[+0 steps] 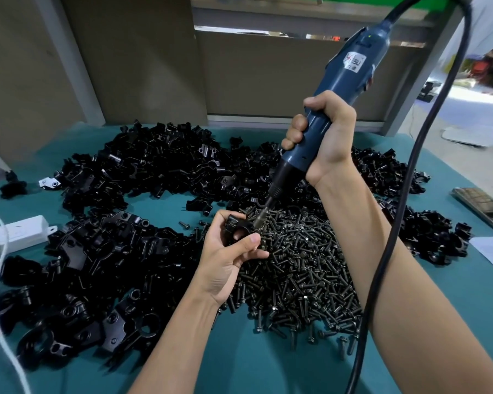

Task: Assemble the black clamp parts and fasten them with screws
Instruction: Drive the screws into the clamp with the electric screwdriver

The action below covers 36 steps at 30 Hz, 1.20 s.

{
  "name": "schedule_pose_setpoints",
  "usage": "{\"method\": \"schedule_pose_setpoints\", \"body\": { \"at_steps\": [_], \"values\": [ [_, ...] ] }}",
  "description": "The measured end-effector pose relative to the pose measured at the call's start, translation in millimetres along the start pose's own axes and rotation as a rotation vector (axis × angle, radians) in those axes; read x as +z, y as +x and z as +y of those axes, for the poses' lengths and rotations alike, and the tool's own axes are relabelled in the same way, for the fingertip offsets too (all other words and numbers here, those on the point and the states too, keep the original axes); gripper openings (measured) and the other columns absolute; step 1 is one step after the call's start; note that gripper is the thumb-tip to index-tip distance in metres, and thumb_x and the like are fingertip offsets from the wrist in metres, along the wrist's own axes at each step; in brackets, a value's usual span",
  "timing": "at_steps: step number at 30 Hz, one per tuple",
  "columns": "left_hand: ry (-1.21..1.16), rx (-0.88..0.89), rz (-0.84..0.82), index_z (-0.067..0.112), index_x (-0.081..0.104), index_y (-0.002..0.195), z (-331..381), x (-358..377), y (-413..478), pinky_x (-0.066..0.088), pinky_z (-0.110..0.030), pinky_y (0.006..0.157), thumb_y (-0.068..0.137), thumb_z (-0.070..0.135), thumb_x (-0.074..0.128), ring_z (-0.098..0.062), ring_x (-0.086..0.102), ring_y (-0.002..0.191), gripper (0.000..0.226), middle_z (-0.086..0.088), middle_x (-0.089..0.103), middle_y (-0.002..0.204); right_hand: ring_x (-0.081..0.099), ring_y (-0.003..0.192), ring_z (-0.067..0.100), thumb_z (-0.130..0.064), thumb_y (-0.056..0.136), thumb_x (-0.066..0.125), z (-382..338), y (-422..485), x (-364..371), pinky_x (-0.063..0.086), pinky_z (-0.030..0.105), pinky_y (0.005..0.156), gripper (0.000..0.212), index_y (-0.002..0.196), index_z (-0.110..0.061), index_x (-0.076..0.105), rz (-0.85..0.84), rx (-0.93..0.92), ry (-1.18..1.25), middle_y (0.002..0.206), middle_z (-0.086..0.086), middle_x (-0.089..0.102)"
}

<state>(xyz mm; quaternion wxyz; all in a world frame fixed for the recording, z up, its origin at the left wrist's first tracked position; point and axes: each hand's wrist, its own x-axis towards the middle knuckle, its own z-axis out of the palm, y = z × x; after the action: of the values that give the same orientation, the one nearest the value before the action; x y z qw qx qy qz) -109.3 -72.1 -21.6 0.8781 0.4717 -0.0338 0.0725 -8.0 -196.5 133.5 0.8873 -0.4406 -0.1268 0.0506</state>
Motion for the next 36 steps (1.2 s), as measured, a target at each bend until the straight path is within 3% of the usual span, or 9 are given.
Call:
{"method": "schedule_pose_setpoints", "body": {
  "at_steps": [16,25,36],
  "values": [
    [-0.039,0.002,0.018,0.013,0.054,0.102,1.4,-0.2,-1.4,0.057,-0.027,0.059,0.071,-0.004,0.074,-0.013,0.061,0.064,0.04,0.01,0.055,0.066,0.037,0.042,0.014,-0.016,0.07,0.055,3.1,0.3,4.9,0.038,0.023,0.046,0.014,0.07,-0.017,0.041,-0.021,0.006,-0.036,0.052,-0.001,0.042],
    [-0.062,0.006,0.042,0.012,0.056,0.101,2.2,1.3,-1.4,0.056,-0.027,0.057,0.069,-0.005,0.074,-0.013,0.06,0.063,0.041,0.009,0.05,0.066,0.037,0.042,0.014,-0.013,0.081,0.052,3.8,1.0,6.2,0.038,0.023,0.045,0.016,0.07,-0.016,0.042,-0.007,0.0,-0.03,0.053,0.0,0.042],
    [-0.059,0.012,0.044,0.01,0.054,0.105,3.7,3.0,-1.3,0.056,-0.026,0.057,0.07,-0.004,0.073,-0.013,0.06,0.062,0.042,0.01,0.051,0.065,0.037,0.042,0.014,-0.012,0.081,0.052,5.0,1.4,7.7,0.038,0.023,0.044,0.016,0.069,-0.016,0.042,-0.005,0.011,-0.023,0.053,0.0,0.042]
  ]
}}
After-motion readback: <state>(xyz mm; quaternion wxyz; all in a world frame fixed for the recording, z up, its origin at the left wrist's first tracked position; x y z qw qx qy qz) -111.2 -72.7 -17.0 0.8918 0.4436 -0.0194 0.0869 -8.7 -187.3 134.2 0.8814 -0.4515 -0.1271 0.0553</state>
